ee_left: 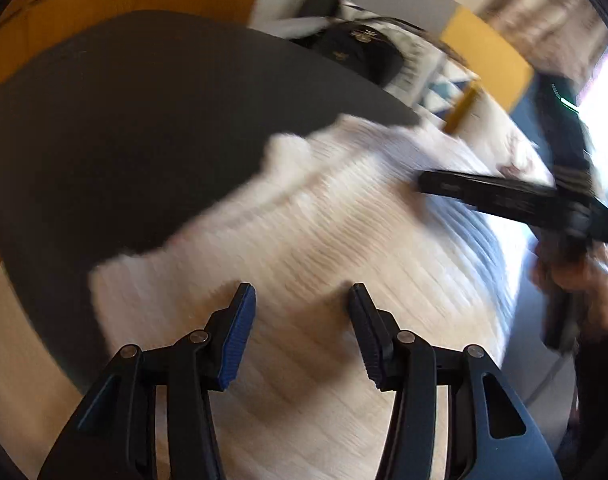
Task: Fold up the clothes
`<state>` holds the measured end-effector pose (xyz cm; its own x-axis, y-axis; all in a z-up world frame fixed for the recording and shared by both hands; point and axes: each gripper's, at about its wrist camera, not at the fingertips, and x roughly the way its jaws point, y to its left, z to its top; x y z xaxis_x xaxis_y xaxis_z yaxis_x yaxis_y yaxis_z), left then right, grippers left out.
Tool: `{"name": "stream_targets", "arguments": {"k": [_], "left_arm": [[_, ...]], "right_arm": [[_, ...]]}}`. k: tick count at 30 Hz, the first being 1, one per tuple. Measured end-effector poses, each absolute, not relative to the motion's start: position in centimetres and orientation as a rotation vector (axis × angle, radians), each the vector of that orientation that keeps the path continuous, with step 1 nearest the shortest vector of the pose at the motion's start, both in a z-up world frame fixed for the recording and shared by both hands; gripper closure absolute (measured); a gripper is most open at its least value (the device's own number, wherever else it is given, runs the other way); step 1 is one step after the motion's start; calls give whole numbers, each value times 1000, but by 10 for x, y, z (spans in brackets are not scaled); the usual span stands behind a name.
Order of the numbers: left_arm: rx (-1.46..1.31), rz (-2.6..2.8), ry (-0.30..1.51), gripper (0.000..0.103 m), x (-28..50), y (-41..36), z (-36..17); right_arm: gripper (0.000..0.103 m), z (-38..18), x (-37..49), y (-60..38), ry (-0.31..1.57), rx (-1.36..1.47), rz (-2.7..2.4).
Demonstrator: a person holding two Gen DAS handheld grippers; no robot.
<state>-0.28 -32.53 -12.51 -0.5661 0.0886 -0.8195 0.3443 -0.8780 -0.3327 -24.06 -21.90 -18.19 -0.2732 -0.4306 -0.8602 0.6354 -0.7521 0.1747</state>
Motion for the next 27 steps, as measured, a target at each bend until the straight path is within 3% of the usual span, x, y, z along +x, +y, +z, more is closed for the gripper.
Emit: {"name": "stream_targets", "arguments": {"k": [4, 10, 16, 19, 21, 23, 25, 27], "left_arm": [[1286, -2590, 792, 51, 22, -334, -107], [1358, -2514, 633, 51, 38, -308, -129], [1206, -2547, 654, 51, 58, -294, -93], [1096, -2565, 505, 41, 66, -272, -67], [1036, -2539, 350, 34, 61, -254, -52], [1006, -2513, 264, 33, 56, -242, -40], [976, -2510, 262, 31, 51, -234, -30], [950, -2512, 327, 20, 50, -235, -20]], "right_arm": [[76, -158, -207, -185, 197, 1250, -1937], [76, -183, -160, -176, 371, 1308, -1987], [74, -172, -152, -150, 187, 1258, -2116], [60, -160, -141, -136, 112, 1188, -2186], [32, -153, -139, -131, 68, 1162, -2233], [23, -145, -139, -129, 28, 1126, -2274], [23, -131, -137, -128, 1, 1075, -2305], [22, -121, -133, -128, 5, 1041, -2329]]}}
